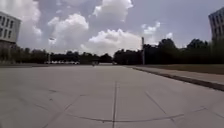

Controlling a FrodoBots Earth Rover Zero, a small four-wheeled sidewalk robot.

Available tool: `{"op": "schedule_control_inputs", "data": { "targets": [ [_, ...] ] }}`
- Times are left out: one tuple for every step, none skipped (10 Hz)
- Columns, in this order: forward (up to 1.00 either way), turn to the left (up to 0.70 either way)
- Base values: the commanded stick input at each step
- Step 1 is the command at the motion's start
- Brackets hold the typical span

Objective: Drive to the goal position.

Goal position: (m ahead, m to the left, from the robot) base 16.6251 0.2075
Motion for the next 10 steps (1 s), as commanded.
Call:
{"op": "schedule_control_inputs", "data": {
  "targets": [
    [0.70, 0.06],
    [0.70, 0.06],
    [0.70, 0.06],
    [0.70, -0.09],
    [0.70, -0.29],
    [0.70, -0.29],
    [0.70, -0.29],
    [0.70, -0.29],
    [0.70, -0.29],
    [0.70, -0.18]
  ]
}}
